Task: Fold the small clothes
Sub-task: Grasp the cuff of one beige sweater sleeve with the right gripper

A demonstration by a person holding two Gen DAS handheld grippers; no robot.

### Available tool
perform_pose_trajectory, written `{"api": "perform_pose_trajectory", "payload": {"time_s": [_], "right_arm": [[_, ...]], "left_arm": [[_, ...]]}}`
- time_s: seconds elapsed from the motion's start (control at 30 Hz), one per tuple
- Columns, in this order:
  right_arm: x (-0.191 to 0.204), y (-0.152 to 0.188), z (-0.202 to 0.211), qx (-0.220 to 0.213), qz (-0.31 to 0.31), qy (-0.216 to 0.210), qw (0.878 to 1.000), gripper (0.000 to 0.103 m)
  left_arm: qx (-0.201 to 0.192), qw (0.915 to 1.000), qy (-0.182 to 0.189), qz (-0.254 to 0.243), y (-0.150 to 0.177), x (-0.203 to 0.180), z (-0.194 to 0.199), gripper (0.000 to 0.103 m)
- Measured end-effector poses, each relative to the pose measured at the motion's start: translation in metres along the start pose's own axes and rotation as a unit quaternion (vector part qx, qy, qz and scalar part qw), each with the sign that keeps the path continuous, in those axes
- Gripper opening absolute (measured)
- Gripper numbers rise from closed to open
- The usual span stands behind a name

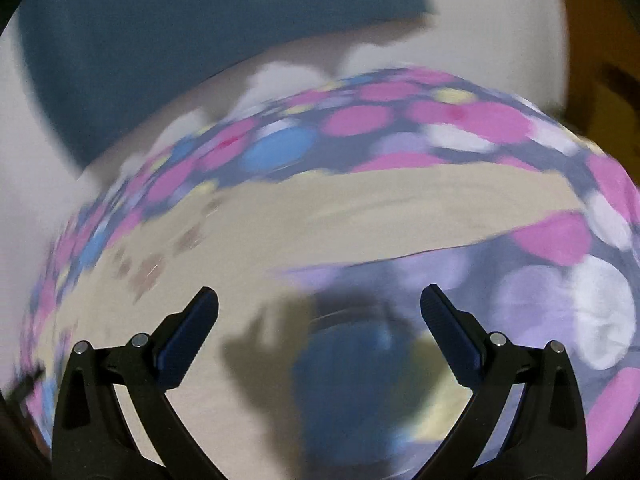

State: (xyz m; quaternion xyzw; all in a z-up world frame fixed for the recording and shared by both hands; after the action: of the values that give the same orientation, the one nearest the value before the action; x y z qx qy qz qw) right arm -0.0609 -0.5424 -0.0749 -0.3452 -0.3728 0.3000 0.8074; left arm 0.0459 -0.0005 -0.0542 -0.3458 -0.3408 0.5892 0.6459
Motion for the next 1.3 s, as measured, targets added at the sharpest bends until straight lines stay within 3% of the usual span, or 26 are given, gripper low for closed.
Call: {"api": "perform_pose_trajectory", "payload": {"time_s": [0.07, 0.1, 0.23, 0.33, 0.47, 0.63, 0.7, 0.83, 0.9, 0.97, 1.07, 1.23, 1.3], "right_arm": [[-0.050, -0.014, -0.009, 0.002, -0.066, 0.017, 0.998, 0.070], [-0.077, -0.019, -0.013, 0.002, -0.106, 0.030, 0.994, 0.068], [-0.160, -0.031, -0.027, -0.003, -0.225, 0.067, 0.972, 0.067], [-0.197, -0.033, -0.039, -0.006, -0.294, 0.075, 0.953, 0.067], [-0.223, -0.028, -0.058, -0.010, -0.373, 0.053, 0.926, 0.067], [-0.233, -0.038, -0.072, -0.045, -0.397, 0.058, 0.915, 0.062], [-0.241, -0.039, -0.078, -0.047, -0.401, 0.062, 0.913, 0.051], [-0.253, -0.031, -0.086, -0.044, -0.421, 0.070, 0.903, 0.008], [-0.257, -0.028, -0.086, -0.044, -0.431, 0.055, 0.900, 0.004], [-0.253, -0.032, -0.078, -0.053, -0.418, 0.057, 0.905, 0.004], [-0.226, -0.053, -0.064, -0.072, -0.362, 0.047, 0.928, 0.004], [-0.125, -0.098, -0.041, -0.096, -0.263, -0.025, 0.960, 0.004], [-0.085, -0.109, -0.036, -0.094, -0.234, -0.057, 0.966, 0.004]], "left_arm": [[0.003, 1.0000, -0.003, 0.002, 0.002, 0.002, -0.005, 0.099], [0.005, 1.0000, -0.004, 0.003, 0.003, 0.003, -0.008, 0.099], [0.020, 0.9997, -0.006, 0.010, 0.009, 0.009, -0.020, 0.099], [0.027, 0.9995, -0.008, 0.017, 0.010, 0.012, -0.025, 0.099], [0.034, 0.9993, -0.011, 0.009, 0.013, 0.009, -0.030, 0.099], [0.035, 0.9993, -0.013, 0.001, 0.014, 0.004, -0.032, 0.099], [0.037, 0.9993, -0.012, 0.002, 0.014, 0.003, -0.032, 0.099], [0.041, 0.9991, -0.008, 0.005, 0.016, 0.002, -0.033, 0.099], [0.040, 0.9992, -0.008, 0.005, 0.016, 0.002, -0.033, 0.099], [0.039, 0.9992, -0.008, 0.003, 0.016, 0.002, -0.033, 0.099], [0.036, 0.9993, -0.010, 0.003, 0.015, 0.003, -0.033, 0.099], [0.032, 0.9994, -0.008, 0.009, 0.012, 0.012, -0.030, 0.099], [0.028, 0.9995, -0.010, 0.011, 0.010, 0.019, -0.028, 0.099]]}}
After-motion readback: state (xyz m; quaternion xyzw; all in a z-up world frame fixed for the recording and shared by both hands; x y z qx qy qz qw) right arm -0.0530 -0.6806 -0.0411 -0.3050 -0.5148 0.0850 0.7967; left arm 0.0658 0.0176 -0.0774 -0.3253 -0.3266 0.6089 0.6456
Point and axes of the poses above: each gripper's, at about its wrist camera, not at the fingertips, and z roughly against the way its jaws point, x to its left, y to its underside, the point moved 6 cm from there along -z, roughly the way its jaws point, and after that the axes turned 15 degrees about -x, right-handed, at the moved point
